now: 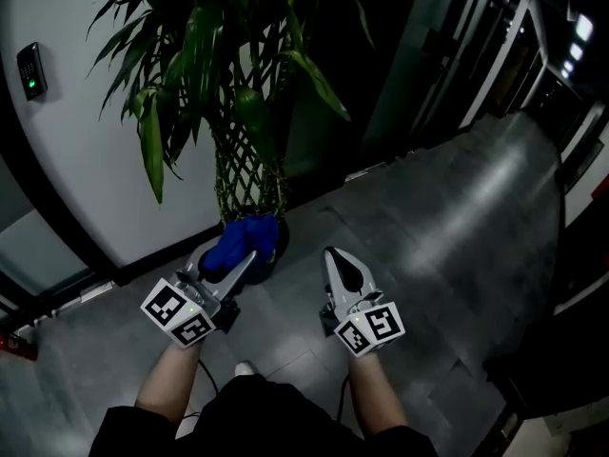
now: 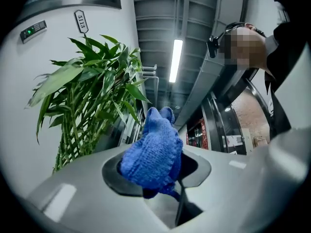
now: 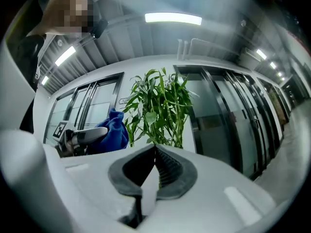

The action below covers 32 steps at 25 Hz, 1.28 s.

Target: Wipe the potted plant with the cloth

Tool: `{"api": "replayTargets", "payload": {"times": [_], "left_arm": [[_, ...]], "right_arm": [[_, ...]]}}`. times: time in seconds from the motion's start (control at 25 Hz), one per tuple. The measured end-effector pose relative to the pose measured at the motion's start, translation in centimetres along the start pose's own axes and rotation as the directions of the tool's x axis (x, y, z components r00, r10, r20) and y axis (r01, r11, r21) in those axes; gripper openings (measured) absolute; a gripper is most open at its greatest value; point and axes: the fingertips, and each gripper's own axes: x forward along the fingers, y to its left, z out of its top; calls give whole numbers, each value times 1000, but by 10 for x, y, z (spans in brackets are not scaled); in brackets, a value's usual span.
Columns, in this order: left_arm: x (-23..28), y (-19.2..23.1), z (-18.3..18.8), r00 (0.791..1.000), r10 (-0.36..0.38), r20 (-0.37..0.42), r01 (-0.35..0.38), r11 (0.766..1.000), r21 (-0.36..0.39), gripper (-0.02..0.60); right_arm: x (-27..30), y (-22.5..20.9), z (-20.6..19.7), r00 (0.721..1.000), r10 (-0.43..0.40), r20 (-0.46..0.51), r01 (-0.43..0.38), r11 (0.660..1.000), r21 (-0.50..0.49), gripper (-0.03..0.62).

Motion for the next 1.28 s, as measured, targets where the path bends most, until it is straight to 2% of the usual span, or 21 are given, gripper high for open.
{"api": "replayTargets", "payload": {"times": [0.16, 0.32, 0.52, 0.72, 0.88, 1.0, 1.12, 1.2, 1.28], "left_arm": [[10, 19, 16, 999, 35, 35, -36, 999, 41, 154], [21, 26, 35, 997, 35, 64, -40, 995, 87, 155], [24, 48, 58, 996, 40, 78, -51, 990, 134, 153], [29, 69, 72, 991, 92, 101, -110, 976, 189, 153], [41, 73, 88, 985, 130, 117, -160, 938, 306, 153], [65, 84, 94, 979, 184, 92, -205, 913, 353, 153], [85, 79, 110, 963, 252, 92, -266, 858, 440, 153], [92, 78, 125, 943, 312, 117, -329, 813, 481, 153], [102, 83, 144, 919, 365, 149, -390, 783, 485, 153]], "right_arm": [[19, 4, 13, 997, 72, 1, -71, 996, -48, 3], [50, -8, 23, 997, 74, 13, -73, 995, -64, 3], [112, 3, 3, 990, 138, -21, -139, 988, -72, 3], [150, 14, -12, 975, 221, -31, -222, 974, -44, 3], [178, 0, -15, 959, 282, -5, -282, 959, -32, 3], [209, -13, -14, 935, 353, 0, -353, 935, -19, 3], [237, -16, -5, 889, 457, -1, -457, 889, -25, 3], [247, -16, 1, 859, 511, 12, -511, 859, -20, 3], [258, -14, 11, 830, 557, 42, -557, 831, -11, 3]]}}
